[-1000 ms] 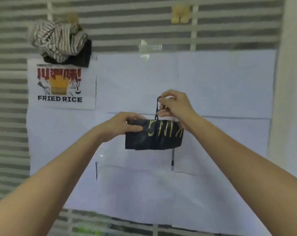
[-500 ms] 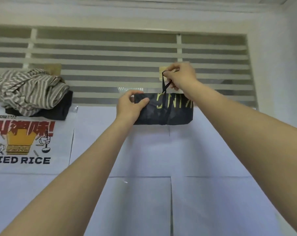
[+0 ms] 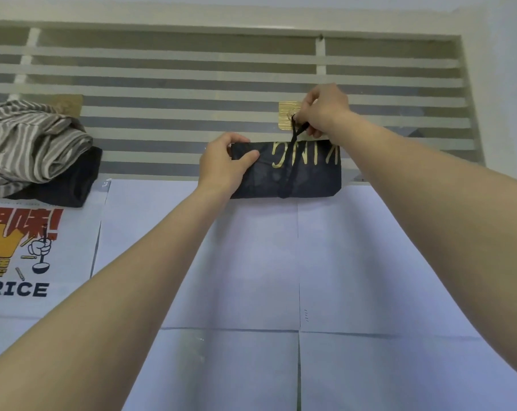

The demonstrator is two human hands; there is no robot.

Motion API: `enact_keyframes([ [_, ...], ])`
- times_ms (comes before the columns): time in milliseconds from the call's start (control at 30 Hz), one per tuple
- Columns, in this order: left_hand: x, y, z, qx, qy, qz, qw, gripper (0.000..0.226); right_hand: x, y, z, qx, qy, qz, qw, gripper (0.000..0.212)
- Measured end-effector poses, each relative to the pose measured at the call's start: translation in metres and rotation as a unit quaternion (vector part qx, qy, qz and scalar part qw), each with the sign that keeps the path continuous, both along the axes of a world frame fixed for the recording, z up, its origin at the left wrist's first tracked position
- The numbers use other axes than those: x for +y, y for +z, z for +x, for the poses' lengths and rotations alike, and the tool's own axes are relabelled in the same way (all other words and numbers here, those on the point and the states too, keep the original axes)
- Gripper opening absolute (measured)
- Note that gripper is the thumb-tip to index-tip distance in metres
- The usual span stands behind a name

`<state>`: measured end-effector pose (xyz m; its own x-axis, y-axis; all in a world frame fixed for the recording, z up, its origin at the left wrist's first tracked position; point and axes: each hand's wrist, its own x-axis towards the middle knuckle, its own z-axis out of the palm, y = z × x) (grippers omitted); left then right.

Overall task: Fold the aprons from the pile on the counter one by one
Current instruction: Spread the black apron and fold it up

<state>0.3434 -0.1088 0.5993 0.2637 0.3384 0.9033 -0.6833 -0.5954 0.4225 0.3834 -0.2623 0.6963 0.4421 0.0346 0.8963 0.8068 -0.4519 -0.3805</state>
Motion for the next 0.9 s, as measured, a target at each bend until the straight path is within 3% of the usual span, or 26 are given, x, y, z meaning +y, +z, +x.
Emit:
enact_keyframes([
  [167, 0.004, -0.014, 0.007, 0.005, 0.018, 0.038, 0.999, 0.018, -0.004, -0.02, -0.001, -0.047, -0.047, -0.087, 0.994, 0.022],
  [233, 0.002, -0.016, 0.007, -0.005, 0.041, 0.065, 0.997, 0.022, -0.003, -0.034, -0.002, -0.066, -0.095, -0.128, 0.985, 0.006],
  [333, -0.009, -0.018, 0.007, -0.006, 0.052, 0.085, 0.995, 0.024, -0.001, -0.057, -0.004, -0.134, -0.196, -0.137, 0.962, 0.024],
  [433, -0.027, -0.022, 0.008, 0.01, 0.106, 0.165, 0.981, 0.023, -0.003, -0.078, 0.002, -0.188, -0.267, -0.167, 0.93, 0.031],
  [567, -0.036, -0.029, 0.012, 0.004, 0.116, 0.108, 0.987, 0.021, -0.008, -0.087, 0.009, -0.186, -0.249, -0.172, 0.935, 0.028],
  [667, -0.029, -0.036, 0.01, 0.021, 0.138, 0.079, 0.987, 0.023, -0.009, -0.094, 0.011, -0.224, -0.258, -0.202, 0.918, 0.025],
  [733, -0.028, -0.041, 0.008, 0.062, 0.214, 0.085, 0.971, 0.028, -0.011, -0.102, 0.016, -0.225, -0.265, -0.226, 0.91, 0.028],
  [800, -0.029, -0.044, 0.006, 0.09, 0.326, 0.121, 0.933, 0.034, -0.013, -0.108, 0.02, -0.223, -0.284, -0.225, 0.905, 0.028],
  [900, -0.029, -0.053, 0.008, 0.045, 0.398, 0.206, 0.893, 0.045, -0.017, -0.118, 0.019, -0.204, -0.283, -0.184, 0.919, 0.031],
])
